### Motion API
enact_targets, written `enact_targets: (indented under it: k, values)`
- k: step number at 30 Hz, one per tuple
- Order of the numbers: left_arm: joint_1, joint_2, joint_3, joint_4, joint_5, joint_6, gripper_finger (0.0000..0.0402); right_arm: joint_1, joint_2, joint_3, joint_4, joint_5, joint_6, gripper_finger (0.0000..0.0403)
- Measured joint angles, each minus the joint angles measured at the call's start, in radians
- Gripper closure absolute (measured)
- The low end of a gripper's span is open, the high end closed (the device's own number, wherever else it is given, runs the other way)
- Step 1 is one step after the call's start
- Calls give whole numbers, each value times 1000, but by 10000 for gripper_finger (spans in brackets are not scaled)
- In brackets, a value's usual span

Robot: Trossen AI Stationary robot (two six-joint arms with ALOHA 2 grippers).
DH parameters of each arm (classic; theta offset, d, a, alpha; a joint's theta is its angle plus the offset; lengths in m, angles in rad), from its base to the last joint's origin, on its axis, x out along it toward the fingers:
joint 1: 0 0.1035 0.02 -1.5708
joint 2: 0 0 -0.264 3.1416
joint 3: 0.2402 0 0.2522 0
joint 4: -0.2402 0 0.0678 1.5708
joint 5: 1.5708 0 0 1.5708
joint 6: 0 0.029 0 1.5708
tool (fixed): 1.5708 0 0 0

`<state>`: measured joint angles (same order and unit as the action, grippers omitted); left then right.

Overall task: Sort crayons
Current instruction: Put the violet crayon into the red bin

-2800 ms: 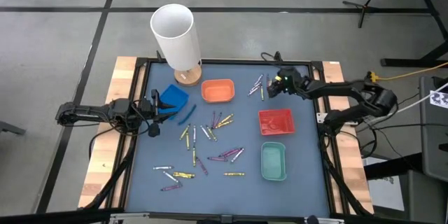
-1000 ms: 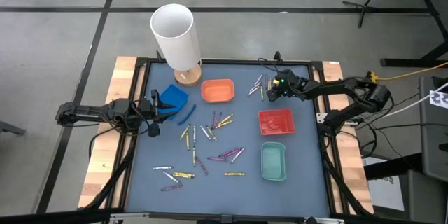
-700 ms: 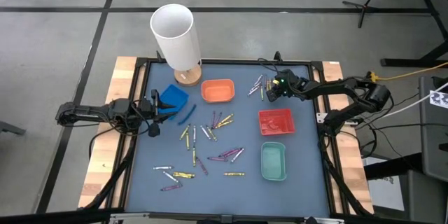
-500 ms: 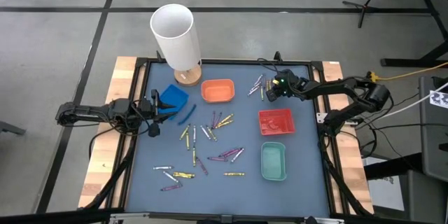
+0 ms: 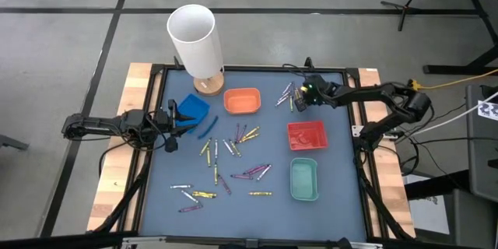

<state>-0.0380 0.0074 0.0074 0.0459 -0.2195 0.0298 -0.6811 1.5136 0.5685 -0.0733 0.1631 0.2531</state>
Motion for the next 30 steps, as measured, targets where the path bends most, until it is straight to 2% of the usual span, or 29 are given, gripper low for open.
enact_targets:
  k: [8, 14, 18, 25, 30]
  values:
    - [0, 0, 0, 0, 0, 0, 300, -1, 1, 84, -133, 1, -51, 383]
    - [0, 0, 0, 0, 0, 0, 300, -1, 0, 189, -314, -9, -84, 382]
    - [0, 0, 0, 0, 0, 0, 300, -1, 0, 280, -460, -99, -107, 382]
    - [0, 0, 0, 0, 0, 0, 300, 18, -2, 414, -650, -333, -155, 382]
    - [0, 0, 0, 0, 0, 0, 300, 114, -5, 476, -756, -382, -184, 382]
